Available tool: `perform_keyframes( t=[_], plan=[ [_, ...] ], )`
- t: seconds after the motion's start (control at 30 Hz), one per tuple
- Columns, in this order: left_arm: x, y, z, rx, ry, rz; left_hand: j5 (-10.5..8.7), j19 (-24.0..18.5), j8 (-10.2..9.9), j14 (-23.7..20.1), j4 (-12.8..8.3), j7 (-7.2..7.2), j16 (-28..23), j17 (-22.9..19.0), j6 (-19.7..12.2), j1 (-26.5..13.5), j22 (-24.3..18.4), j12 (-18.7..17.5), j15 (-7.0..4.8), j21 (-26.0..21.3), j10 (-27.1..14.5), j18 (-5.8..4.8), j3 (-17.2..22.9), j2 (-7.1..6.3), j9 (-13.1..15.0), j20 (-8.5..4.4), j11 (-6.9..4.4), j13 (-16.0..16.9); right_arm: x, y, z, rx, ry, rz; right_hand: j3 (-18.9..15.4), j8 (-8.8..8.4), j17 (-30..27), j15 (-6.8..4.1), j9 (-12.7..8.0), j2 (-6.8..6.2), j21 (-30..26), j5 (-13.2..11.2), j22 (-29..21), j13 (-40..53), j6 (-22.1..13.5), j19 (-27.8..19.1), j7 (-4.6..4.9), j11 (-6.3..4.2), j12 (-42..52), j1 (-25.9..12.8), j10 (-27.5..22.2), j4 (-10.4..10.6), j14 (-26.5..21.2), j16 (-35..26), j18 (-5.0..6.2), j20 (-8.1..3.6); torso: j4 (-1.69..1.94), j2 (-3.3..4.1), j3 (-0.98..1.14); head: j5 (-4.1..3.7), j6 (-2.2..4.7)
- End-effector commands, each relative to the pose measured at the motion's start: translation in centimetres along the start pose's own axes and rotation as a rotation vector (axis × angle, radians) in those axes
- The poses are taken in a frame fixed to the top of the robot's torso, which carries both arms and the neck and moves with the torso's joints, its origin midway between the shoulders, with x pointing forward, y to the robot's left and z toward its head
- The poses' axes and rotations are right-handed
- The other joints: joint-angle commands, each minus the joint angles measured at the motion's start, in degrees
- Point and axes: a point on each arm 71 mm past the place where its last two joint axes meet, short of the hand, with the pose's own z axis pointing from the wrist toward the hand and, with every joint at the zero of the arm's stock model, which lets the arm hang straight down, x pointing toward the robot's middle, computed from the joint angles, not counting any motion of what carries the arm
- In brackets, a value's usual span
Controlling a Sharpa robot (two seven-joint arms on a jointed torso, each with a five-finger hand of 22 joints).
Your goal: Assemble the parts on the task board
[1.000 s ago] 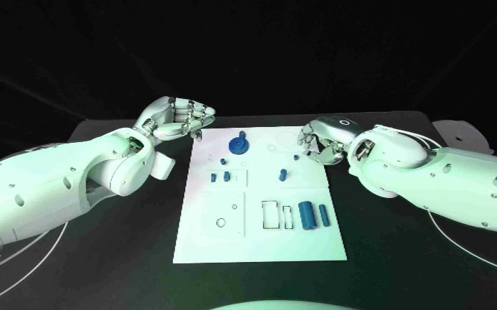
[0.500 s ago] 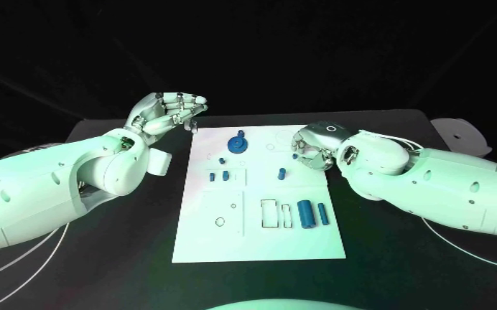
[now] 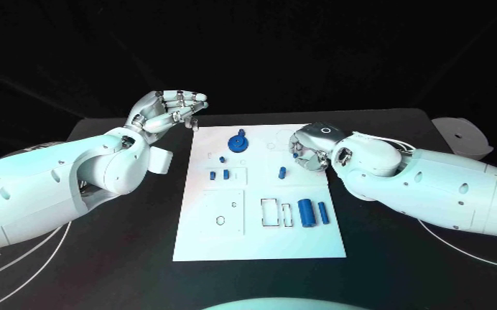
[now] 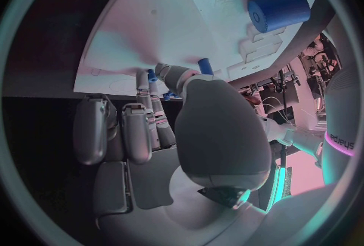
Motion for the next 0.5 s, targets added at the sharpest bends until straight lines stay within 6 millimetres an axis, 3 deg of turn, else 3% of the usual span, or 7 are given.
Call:
perform_keyframes(
  t=[0.03,0.2,0.5],
  plan=[
    [0.22,-0.16,0.01,0.012,0.013,-0.020,0.13,0.1,0.1,-0.1,0.0,0.14,-0.1,-0.1,-0.2,0.1,-0.1,0.3,-0.23,-0.3,-0.4,0.87,0.3,0.44,-0.1,-0.29,0.09,0.0,0.62,0.00,0.10,0.006,0.027,-0.021,0.5,0.34,1.1,-0.06,0.1,0.47,0.4,0.5,7.4,-0.2,0.6,0.3,0.01,-0.04,-0.2,0.0,0.6,0.0,3.2,0.2,-1.00,0.01,-0.01,0.00,0.02,-0.02,-0.02],
    [0.25,-0.08,0.01,0.000,0.011,-0.036,0.15,0.1,0.0,-0.1,0.0,0.23,-0.1,-0.1,-0.5,0.1,-0.1,0.4,-0.19,-0.3,-0.5,0.85,0.4,0.43,-0.2,-0.29,0.15,0.0,1.03,-0.15,0.42,0.015,0.038,-0.022,0.8,0.45,1.1,-0.25,0.3,1.39,0.4,1.3,7.5,-0.2,1.1,0.3,-0.20,-0.25,-0.2,-0.3,1.2,0.1,3.2,0.2,-0.99,-0.09,0.01,0.01,0.07,0.01,-0.06],
    [0.27,-0.03,-0.02,-0.011,0.009,-0.044,0.19,0.2,-0.1,-0.1,-0.2,0.34,-0.1,-0.2,-0.7,0.2,-0.2,0.5,-0.15,-0.3,-0.7,0.85,0.6,0.39,-0.3,-0.29,0.23,0.0,1.61,-0.01,0.54,0.022,0.062,-0.038,0.9,2.00,1.4,-1.25,1.4,3.59,2.3,1.4,8.6,0.5,4.1,0.9,-1.40,-1.49,0.9,1.0,4.1,-2.1,3.3,0.6,-1.33,-0.89,-0.10,-0.02,0.07,-0.09,-0.28]
  ],
)
